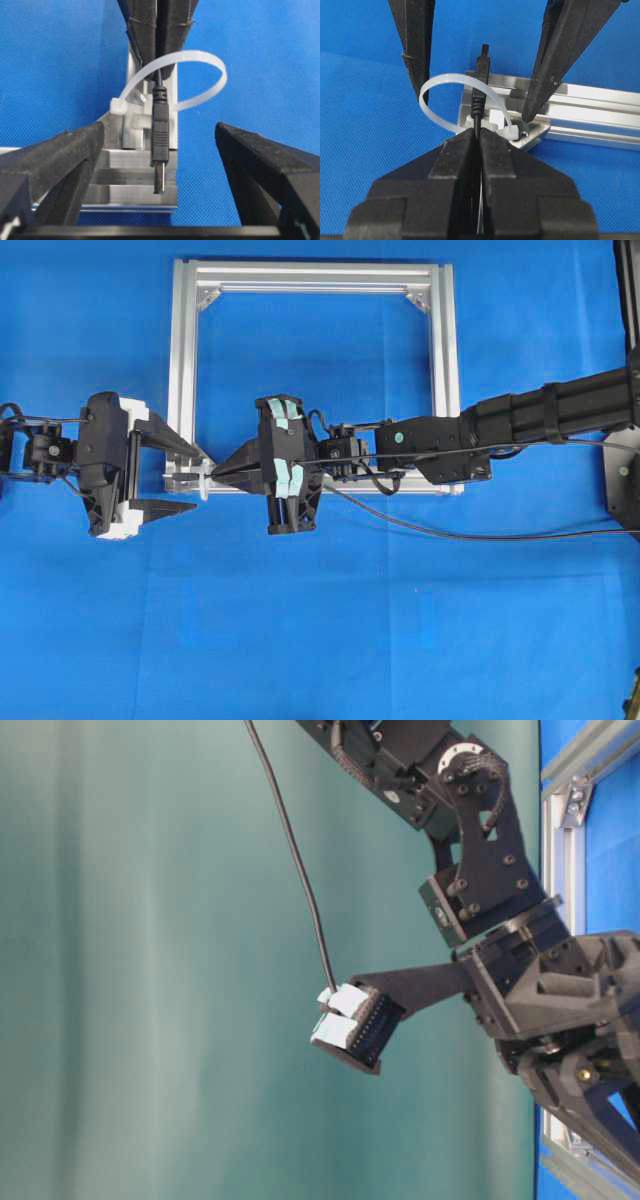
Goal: Insert the wire through the string loop located on the left side.
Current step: 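Move the left gripper to the plug and close it on the plug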
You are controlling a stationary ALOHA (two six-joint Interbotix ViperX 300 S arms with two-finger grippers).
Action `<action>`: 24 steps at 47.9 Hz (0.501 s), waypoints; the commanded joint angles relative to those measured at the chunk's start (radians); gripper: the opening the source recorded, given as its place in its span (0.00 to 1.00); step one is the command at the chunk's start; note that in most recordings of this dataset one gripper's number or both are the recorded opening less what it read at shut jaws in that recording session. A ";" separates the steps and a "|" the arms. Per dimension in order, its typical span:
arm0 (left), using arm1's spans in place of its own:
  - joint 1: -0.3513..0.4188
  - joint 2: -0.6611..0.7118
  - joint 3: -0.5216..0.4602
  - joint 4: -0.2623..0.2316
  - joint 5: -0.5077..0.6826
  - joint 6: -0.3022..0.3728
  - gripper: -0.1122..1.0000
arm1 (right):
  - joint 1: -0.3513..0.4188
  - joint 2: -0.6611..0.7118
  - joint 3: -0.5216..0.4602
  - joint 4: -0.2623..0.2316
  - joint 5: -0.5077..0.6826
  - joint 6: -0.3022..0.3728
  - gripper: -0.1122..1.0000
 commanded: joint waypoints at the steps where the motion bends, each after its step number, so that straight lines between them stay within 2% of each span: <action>1: -0.003 -0.012 -0.005 -0.002 -0.008 0.000 0.89 | -0.003 -0.018 -0.023 0.002 -0.005 0.002 0.10; 11: -0.003 -0.012 -0.005 -0.002 -0.003 0.000 0.87 | -0.003 -0.018 -0.023 0.002 -0.003 0.002 0.10; 15: -0.003 -0.011 -0.003 0.000 0.017 0.000 0.81 | -0.003 -0.018 -0.023 0.002 -0.003 0.002 0.10; 19: -0.002 -0.012 -0.003 0.000 0.029 0.002 0.64 | -0.003 -0.018 -0.021 0.002 -0.003 0.002 0.10; 24: -0.002 -0.015 -0.006 0.000 0.029 0.002 0.36 | -0.003 -0.018 -0.023 0.002 -0.003 0.002 0.10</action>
